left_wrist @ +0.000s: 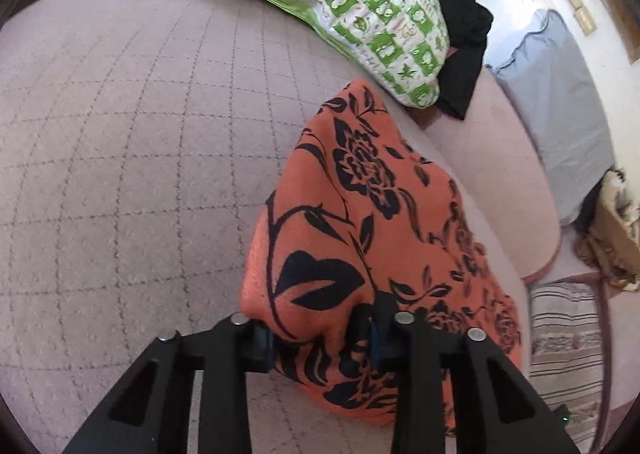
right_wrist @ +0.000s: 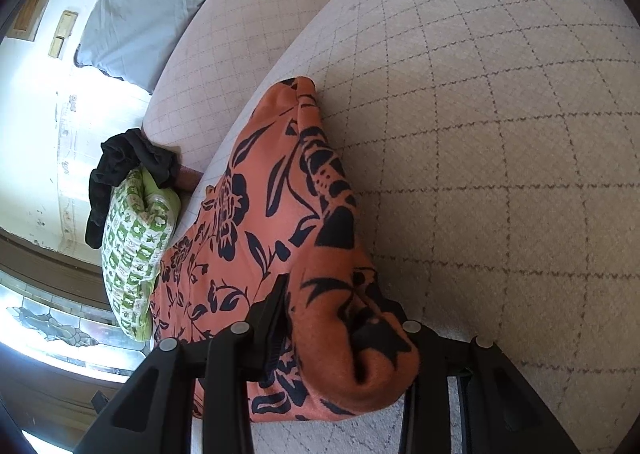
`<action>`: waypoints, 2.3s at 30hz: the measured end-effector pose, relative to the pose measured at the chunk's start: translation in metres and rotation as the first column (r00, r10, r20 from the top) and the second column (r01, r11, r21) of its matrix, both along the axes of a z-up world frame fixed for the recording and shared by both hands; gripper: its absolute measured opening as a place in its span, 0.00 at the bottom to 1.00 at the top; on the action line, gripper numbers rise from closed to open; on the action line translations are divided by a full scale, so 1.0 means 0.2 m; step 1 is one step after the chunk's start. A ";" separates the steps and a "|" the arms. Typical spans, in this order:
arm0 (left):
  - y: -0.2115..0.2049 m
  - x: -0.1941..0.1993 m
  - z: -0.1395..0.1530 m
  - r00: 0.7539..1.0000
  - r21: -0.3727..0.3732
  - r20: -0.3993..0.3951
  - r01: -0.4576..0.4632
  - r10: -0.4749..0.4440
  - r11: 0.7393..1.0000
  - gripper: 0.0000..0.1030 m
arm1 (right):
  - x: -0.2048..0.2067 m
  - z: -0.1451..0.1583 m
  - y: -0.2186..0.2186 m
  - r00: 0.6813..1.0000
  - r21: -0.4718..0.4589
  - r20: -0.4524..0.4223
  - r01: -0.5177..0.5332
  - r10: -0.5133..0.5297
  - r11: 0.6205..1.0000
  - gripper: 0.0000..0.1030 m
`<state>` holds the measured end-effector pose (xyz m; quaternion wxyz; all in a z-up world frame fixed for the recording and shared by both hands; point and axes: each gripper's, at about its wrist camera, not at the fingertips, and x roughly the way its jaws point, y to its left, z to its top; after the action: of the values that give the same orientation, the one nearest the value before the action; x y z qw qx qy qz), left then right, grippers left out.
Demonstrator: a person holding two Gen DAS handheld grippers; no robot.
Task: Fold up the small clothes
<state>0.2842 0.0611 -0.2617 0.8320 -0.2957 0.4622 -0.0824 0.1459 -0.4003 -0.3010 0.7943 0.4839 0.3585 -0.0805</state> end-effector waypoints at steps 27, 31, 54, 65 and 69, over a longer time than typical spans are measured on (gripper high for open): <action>0.22 -0.52 0.12 0.999 -0.047 0.015 0.044 -0.044 0.998 0.25 | -0.34 0.25 0.10 0.996 -0.144 0.043 -0.073 0.080 0.987 0.23; 0.26 -0.70 0.09 0.998 -0.008 -0.010 0.054 -0.054 0.999 0.26 | -0.49 0.22 0.13 0.996 -0.096 0.023 -0.085 0.087 0.992 0.23; 0.35 -0.94 0.59 0.988 0.334 0.155 -0.030 -0.024 0.942 0.51 | -0.77 0.56 -0.04 0.993 -0.262 0.105 -0.021 0.050 0.965 0.34; -0.01 -0.69 0.14 0.984 0.507 -0.104 0.176 -0.143 0.844 0.63 | -0.50 0.21 0.12 0.971 -0.257 -0.174 -0.207 0.166 0.944 0.32; 0.03 -0.68 0.19 0.984 0.480 -0.102 0.180 -0.149 0.859 0.65 | -0.47 0.27 0.09 0.976 -0.239 -0.111 -0.207 0.185 0.949 0.33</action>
<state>0.1476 0.0661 -0.2240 0.8549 -0.0387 0.5168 -0.0250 0.0512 -0.3815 -0.2475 0.8365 0.3381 0.4261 -0.0664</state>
